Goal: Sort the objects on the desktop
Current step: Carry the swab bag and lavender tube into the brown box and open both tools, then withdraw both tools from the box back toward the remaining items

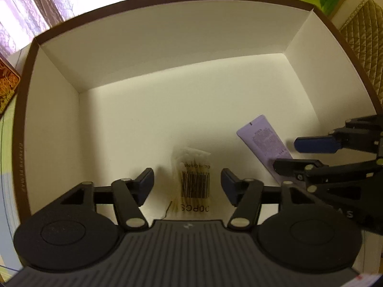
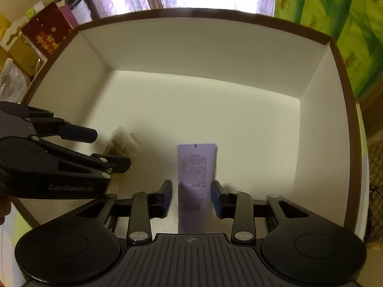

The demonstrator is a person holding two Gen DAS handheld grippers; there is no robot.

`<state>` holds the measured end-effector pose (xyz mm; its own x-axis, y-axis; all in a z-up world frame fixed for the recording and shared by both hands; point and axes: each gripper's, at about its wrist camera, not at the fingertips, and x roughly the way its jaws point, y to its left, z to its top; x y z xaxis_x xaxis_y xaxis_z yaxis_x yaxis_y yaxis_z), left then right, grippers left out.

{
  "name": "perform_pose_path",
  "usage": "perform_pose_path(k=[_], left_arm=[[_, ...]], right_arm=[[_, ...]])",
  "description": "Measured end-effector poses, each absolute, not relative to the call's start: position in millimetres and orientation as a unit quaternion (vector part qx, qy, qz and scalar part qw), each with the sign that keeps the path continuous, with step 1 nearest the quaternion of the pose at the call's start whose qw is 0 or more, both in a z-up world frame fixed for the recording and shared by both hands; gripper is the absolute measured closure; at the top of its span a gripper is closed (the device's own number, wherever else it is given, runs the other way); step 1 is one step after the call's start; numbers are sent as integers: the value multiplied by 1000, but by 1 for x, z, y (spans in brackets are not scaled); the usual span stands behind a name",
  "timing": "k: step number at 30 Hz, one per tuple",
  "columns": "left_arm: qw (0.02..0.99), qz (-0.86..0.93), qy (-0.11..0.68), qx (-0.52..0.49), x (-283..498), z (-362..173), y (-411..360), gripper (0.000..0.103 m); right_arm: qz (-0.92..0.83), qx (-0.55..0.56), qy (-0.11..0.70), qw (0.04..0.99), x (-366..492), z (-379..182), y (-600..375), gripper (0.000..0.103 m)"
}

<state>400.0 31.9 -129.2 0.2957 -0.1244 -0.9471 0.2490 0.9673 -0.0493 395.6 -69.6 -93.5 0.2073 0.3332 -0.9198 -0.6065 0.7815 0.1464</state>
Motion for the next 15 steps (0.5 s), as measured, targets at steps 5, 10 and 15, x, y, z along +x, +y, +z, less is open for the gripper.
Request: perform_pose_path(k=[5,10,15], left_arm=[[805,-115,579,56,393,-127,38,29],[814,-110,567,52,384,-114,41,14],[830,-108,545,49,373,-93,44,8]], right_arm=[[310,-136,537,772,386,-87,-75,30],[320,-145,524,776,374,-80,-77,8],[326,-144,500,789,361,-68,-78,2]])
